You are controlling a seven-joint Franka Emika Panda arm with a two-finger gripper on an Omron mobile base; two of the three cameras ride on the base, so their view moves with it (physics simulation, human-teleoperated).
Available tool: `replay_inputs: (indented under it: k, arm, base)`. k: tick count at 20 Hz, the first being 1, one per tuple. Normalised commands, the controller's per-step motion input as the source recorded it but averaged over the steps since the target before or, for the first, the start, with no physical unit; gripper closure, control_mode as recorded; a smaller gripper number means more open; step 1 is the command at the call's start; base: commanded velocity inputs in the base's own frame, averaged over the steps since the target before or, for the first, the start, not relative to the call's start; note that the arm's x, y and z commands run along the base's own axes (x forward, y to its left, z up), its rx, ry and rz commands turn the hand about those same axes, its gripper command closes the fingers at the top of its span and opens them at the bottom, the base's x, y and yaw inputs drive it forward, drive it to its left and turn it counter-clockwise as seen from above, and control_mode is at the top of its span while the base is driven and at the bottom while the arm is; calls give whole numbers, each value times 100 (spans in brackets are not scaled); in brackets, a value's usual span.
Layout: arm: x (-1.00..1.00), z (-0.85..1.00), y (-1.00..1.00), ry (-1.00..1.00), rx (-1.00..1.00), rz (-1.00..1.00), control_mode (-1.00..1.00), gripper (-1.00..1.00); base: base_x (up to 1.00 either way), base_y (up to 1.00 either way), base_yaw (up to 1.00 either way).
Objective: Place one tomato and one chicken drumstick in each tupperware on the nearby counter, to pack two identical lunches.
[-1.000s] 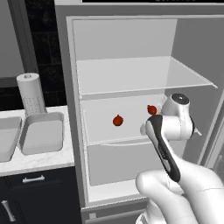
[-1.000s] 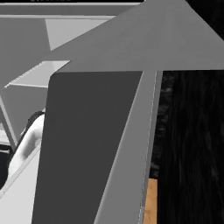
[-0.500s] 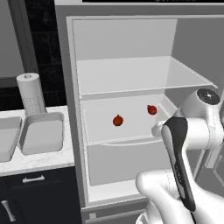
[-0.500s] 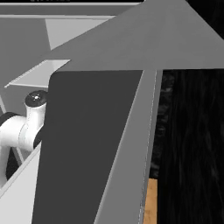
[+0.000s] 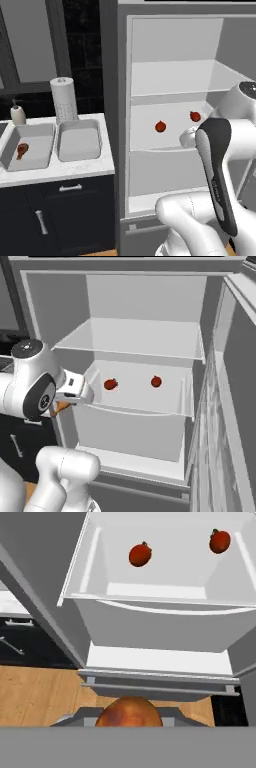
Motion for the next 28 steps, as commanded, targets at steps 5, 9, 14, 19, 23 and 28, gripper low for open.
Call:
replay_inputs:
  k: [5,9,14,19,23,28]
  arm:
    - [0,0,0,0,0,0,100,100]
    - [0,0,0,0,0,0,100,100]
    - [0,0,0,0,0,0,100,100]
    - [0,0,0,0,0,0,100,100]
    - [0,0,0,0,0,0,100,100]
    - [26,-16,0,0,-4,-12,-100,100]
  base:
    - [-59,100,14]
    - [8,100,11]
    - [91,95,1]
    - [96,0,-12]
    - [71,-17,-26]
    - [35,0,-22]
